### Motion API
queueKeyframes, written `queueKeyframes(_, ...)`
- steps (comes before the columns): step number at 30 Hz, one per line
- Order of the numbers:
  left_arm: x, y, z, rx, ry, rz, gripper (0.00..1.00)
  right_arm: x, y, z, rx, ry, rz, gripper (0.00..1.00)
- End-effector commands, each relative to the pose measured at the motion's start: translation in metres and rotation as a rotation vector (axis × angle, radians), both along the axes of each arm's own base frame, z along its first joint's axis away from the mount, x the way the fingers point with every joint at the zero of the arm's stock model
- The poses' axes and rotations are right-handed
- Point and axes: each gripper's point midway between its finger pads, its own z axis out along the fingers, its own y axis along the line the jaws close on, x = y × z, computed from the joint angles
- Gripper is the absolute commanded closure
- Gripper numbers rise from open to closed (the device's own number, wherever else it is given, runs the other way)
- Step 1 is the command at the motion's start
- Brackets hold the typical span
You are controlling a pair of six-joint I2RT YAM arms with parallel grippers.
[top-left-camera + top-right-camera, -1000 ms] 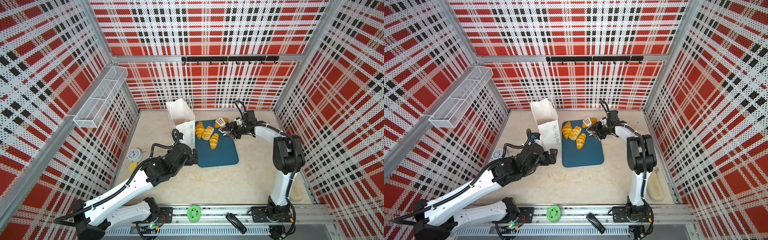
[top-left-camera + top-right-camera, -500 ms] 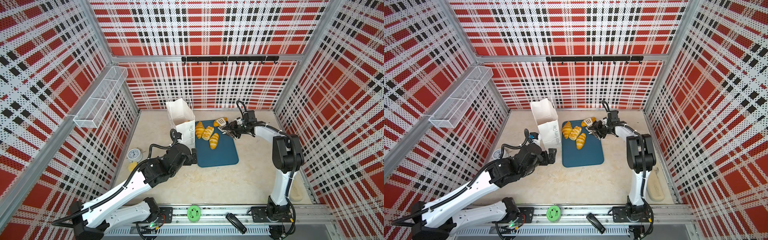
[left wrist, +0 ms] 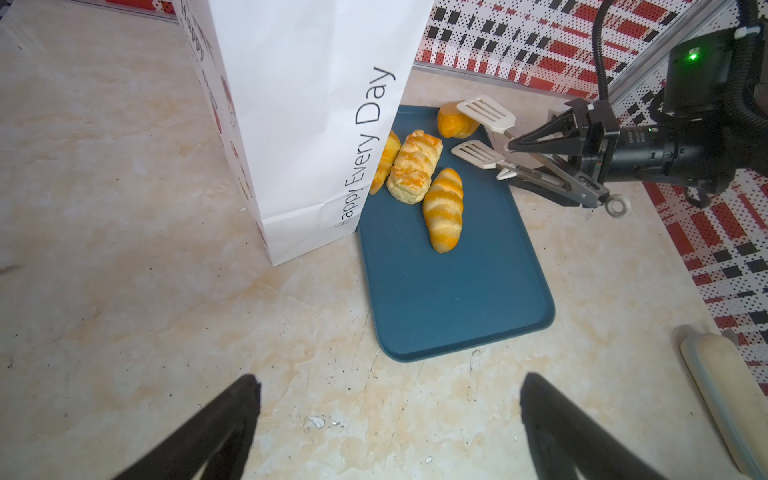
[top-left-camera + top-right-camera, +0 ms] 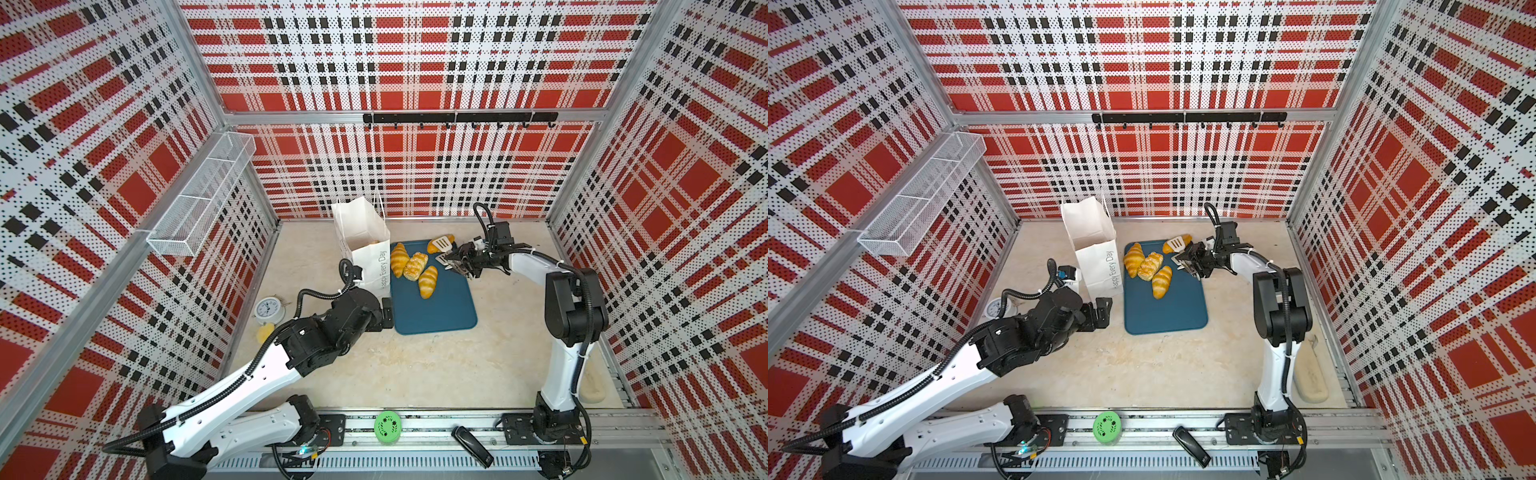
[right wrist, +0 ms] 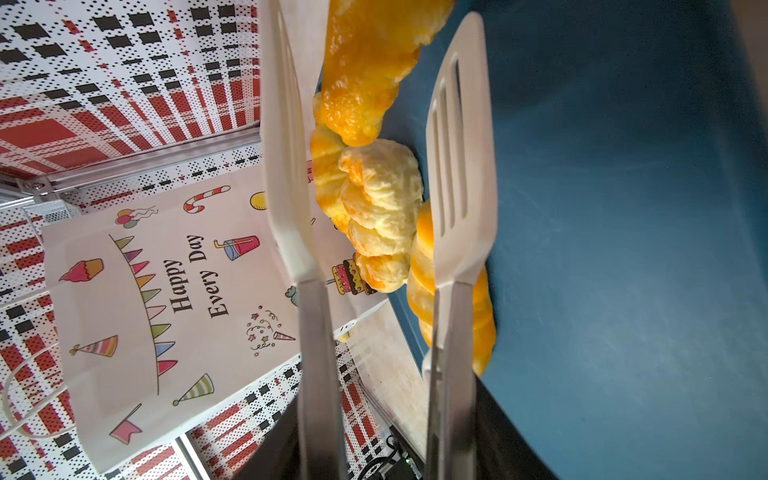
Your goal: Place the fake bread into the paper bag
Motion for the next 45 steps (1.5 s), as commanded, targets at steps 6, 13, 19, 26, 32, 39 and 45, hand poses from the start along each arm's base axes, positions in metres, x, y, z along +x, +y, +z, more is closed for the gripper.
queueKeyframes(6,0.004,0.003,-0.002,0.017,-0.005,0.023,0.01,0.018,0.004,0.012,0.042,-0.053,-0.008,0.48)
queueKeyframes(13,0.005,-0.001,-0.008,0.025,0.012,0.013,0.01,0.025,0.005,0.011,0.060,-0.056,-0.025,0.48)
queueKeyframes(19,0.005,-0.001,-0.007,0.026,0.009,0.014,0.01,0.034,0.007,0.004,0.069,-0.043,-0.039,0.48)
queueKeyframes(26,0.005,0.002,-0.006,0.021,0.002,0.024,0.01,0.040,0.008,0.002,0.073,-0.046,-0.043,0.54)
queueKeyframes(32,0.004,0.006,-0.004,0.018,-0.005,0.033,0.01,0.037,0.008,0.002,0.071,-0.054,-0.032,0.63)
queueKeyframes(39,0.002,0.013,0.001,0.012,-0.016,0.049,0.01,0.028,0.006,0.007,0.068,-0.077,-0.032,0.72)
queueKeyframes(45,0.001,0.017,0.005,0.009,-0.028,0.059,0.01,0.023,0.005,0.017,0.059,-0.115,-0.016,0.78)
